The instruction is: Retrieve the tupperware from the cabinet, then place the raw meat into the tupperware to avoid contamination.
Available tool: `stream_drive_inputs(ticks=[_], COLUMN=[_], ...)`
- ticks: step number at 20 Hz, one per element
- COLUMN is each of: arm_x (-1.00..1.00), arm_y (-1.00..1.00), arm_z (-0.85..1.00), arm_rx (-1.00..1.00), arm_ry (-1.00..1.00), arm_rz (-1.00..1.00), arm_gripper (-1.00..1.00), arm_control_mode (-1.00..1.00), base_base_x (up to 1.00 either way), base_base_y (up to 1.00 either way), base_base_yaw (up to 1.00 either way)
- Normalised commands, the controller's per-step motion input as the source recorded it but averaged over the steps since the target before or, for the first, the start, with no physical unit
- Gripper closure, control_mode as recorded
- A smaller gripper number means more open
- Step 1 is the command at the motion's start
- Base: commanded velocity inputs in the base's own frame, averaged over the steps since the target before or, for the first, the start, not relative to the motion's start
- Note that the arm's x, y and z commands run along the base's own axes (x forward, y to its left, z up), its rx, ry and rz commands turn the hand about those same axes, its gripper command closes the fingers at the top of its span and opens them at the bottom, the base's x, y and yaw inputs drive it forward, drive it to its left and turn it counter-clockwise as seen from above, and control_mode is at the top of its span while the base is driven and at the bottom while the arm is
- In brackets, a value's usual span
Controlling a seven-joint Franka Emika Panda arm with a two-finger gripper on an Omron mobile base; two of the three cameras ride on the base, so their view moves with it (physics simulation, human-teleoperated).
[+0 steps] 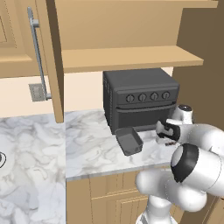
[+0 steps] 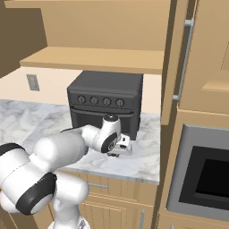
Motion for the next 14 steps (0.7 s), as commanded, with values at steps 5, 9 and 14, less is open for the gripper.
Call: stream_drive_inputs(ticks=[5, 9, 14], arm_x=[-0.31, -0.3, -0.28], arm_y=[0.02, 0.16, 0.35], arm_z=[0.56, 0.54, 0.43], arm_rx=[0.0, -0.01, -0.03], arm_ry=[0.0, 0.0, 0.0], arm_rz=[-0.02, -0.01, 0.0], arm_gripper=[1.0, 1.0, 1.0], arm_control_mode=[-1.0, -1.0, -1.0], base_base_x=[0.0, 0.0, 0.0], base_base_y=[0.0, 0.0, 0.0], base_base_yaw=[0.0, 0.0, 0.0])
